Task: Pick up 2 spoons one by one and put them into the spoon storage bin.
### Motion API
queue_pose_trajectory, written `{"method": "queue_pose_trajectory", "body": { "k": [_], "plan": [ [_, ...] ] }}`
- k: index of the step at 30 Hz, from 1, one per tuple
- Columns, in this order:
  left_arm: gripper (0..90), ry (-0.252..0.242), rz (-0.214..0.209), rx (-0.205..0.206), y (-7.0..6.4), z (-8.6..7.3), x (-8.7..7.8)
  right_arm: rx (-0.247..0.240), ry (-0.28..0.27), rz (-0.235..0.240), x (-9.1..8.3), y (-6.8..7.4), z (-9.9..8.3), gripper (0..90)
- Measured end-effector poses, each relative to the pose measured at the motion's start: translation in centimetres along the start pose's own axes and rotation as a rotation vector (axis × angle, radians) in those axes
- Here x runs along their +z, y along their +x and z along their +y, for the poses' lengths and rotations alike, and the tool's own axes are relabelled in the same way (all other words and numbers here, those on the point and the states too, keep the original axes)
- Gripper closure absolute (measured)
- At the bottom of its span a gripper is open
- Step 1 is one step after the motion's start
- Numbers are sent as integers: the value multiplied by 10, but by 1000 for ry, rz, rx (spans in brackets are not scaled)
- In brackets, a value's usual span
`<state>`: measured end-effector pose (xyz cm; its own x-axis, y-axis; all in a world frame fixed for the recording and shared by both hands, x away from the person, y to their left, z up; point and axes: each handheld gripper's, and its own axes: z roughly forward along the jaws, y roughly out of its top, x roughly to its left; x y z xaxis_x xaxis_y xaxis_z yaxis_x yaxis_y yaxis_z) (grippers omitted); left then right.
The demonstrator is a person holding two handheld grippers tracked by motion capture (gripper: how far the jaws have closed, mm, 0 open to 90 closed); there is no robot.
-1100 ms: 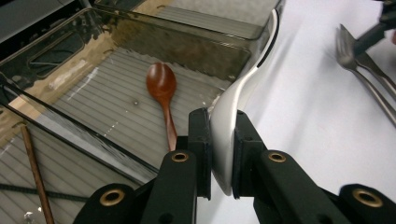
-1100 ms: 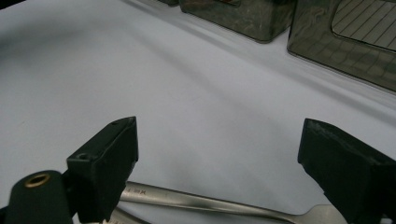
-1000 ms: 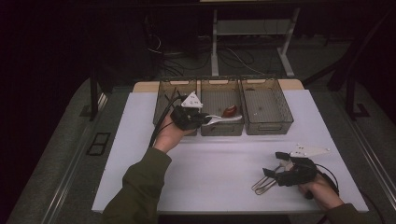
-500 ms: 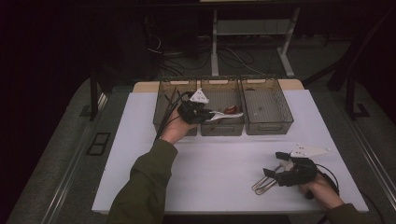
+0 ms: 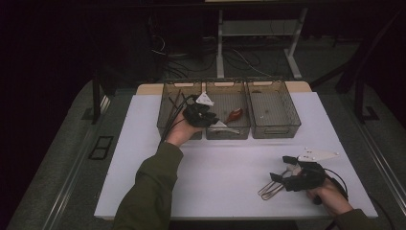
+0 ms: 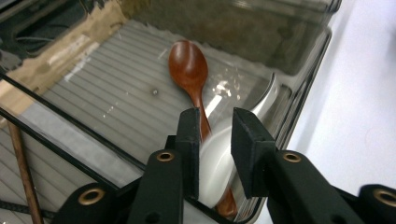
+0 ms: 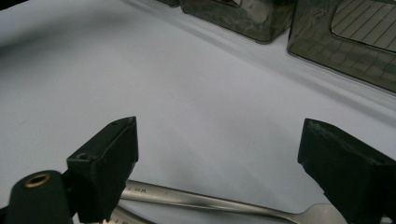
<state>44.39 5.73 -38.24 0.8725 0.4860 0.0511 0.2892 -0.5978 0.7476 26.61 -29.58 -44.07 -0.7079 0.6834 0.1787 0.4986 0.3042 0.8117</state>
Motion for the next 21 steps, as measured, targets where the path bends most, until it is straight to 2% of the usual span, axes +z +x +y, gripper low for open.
{"method": "queue_pose_trajectory", "body": {
  "k": [10, 13, 16, 21],
  "plan": [
    [648, -75, -22, -29, -4, 5, -9, -2, 0, -1, 0, 0, 0, 117],
    [625, -82, -29, -34, -4, 6, -13, -2, 0, 0, 0, 0, 0, 118],
    [587, -103, -38, -59, -6, 7, -16, -1, 0, -1, 0, 0, 0, 117],
    [526, -124, -47, -69, -9, 7, -25, 0, 1, -1, 0, 0, 0, 117]
  ]
}}
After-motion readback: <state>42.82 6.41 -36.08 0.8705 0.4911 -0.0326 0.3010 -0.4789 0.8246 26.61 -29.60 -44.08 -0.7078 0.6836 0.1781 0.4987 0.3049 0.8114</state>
